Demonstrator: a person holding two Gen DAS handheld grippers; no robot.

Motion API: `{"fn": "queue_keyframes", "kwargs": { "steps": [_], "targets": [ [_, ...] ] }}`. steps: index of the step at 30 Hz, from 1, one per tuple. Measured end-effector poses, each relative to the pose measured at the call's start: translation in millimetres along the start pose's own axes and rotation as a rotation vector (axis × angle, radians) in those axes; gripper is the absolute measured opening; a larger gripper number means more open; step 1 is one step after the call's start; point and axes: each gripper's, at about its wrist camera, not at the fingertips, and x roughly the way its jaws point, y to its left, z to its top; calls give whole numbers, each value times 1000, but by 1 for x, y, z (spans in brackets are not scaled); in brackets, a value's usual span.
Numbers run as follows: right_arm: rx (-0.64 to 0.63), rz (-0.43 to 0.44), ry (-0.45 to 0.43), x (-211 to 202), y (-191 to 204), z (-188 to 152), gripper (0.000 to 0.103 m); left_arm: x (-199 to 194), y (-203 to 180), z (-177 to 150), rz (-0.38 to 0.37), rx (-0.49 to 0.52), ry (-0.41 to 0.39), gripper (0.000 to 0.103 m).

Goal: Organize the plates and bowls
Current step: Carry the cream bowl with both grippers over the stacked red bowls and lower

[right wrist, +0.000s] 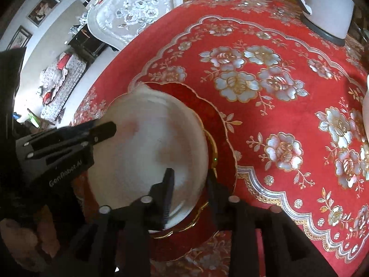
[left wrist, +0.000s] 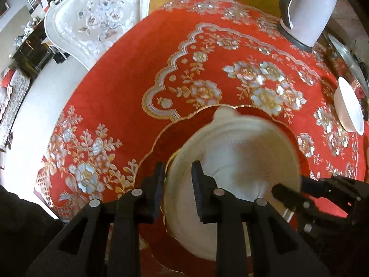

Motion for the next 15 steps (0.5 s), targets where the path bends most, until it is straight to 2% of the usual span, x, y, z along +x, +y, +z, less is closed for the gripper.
{"fn": "queue_keyframes", "kwargs": {
  "steps": [5, 12, 15],
  "targets": [
    [-27, -29, -27, -14, 1, 0, 40, -9, 4, 3, 7, -7, -26, 38],
    [-7, -24, -90, -49, -9, -8, 41, -31, -13, 9, -37, 3, -89, 38],
    [-4, -45, -130, -69, -14, -12, 47, -46, -31, 13, -40, 33, -137, 41]
  ]
}}
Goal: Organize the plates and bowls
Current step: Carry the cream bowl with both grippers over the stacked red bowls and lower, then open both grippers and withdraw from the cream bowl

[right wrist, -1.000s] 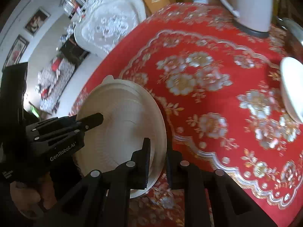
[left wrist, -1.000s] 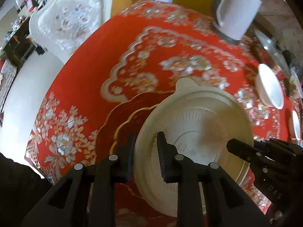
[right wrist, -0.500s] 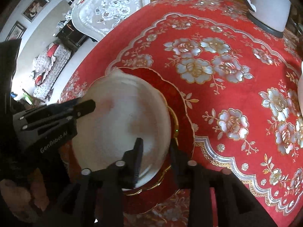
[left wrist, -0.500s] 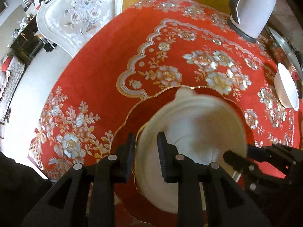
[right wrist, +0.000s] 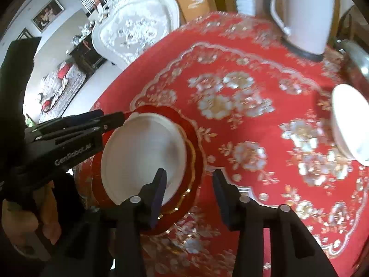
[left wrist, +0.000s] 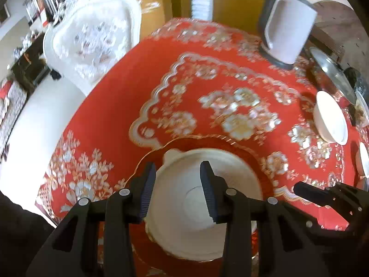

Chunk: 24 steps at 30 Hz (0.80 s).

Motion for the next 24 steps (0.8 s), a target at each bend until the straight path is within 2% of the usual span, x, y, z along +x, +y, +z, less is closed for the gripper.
{"fn": "queue_keyframes", "kwargs": {
  "steps": [3, 11, 24],
  "targets": [
    [15, -34, -46, -22, -10, -5, 51, -12, -17, 6, -23, 23, -40, 55],
    [120, -104, -102, -64, -59, -22, 53, -30, -70, 20, -78, 96, -98, 55],
    [318, -208, -151, -108, -148, -56, 53, -43, -161, 31, -150, 234, -139, 55]
  ]
}}
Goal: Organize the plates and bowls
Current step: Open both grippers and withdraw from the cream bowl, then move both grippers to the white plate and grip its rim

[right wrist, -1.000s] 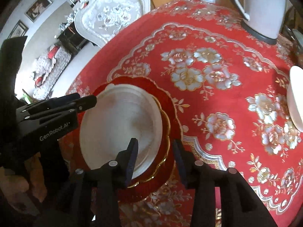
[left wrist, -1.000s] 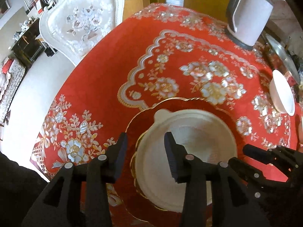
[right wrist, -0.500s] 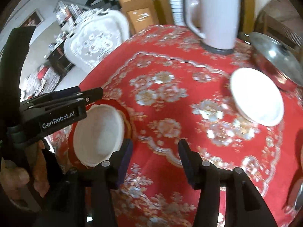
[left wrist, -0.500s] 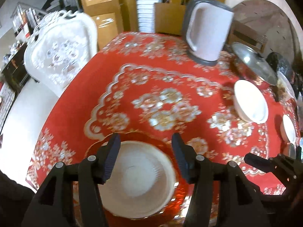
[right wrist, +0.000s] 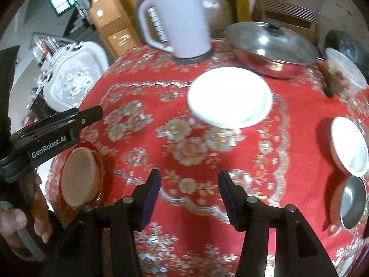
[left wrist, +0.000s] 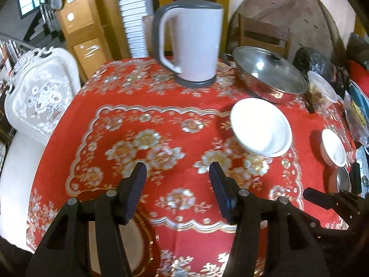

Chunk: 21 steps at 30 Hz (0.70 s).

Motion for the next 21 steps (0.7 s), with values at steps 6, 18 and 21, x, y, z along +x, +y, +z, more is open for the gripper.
{"fn": "queue_keyframes", "kwargs": {
  "steps": [6, 18, 21],
  "targets": [
    [59, -29, -13, -4, -34, 4, 54, 7, -29, 10, -15, 35, -2, 56],
    [121, -66, -12, 2, -74, 12, 56, 30, -71, 24, -53, 83, 17, 56],
    [126, -69, -7, 7, -78, 15, 56, 35, -77, 27, -62, 87, 20, 56]
  ]
}}
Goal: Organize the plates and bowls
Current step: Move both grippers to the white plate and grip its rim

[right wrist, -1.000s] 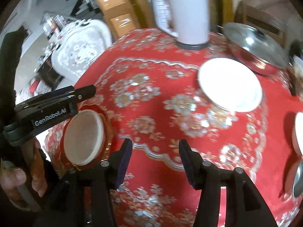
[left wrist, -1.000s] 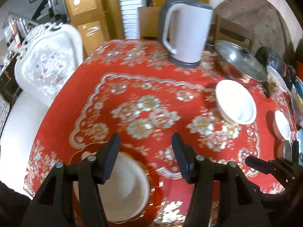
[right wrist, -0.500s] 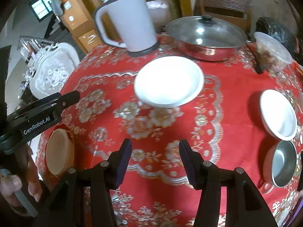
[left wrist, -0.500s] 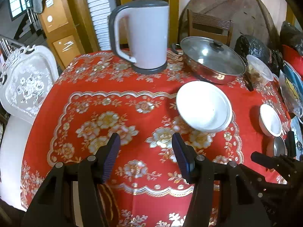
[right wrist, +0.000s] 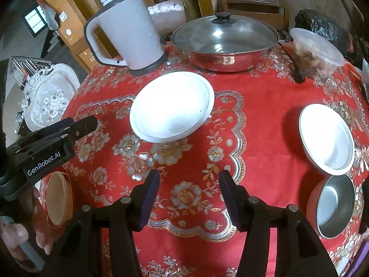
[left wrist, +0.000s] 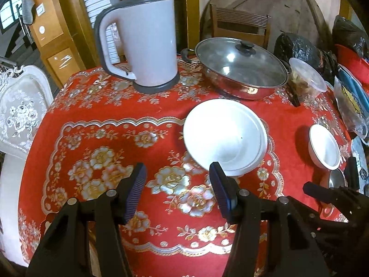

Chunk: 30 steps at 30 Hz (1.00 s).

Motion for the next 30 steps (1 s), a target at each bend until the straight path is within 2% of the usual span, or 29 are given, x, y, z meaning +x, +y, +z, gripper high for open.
{"fn": "queue_keyframes", "kwargs": {
  "steps": [21, 30],
  "targets": [
    [2, -11, 6, 33, -9, 40, 60, 44, -2, 20, 9, -16, 41, 56],
    [23, -15, -9, 51, -23, 52, 60, 74, 1, 26, 14, -32, 96, 56]
  ]
}}
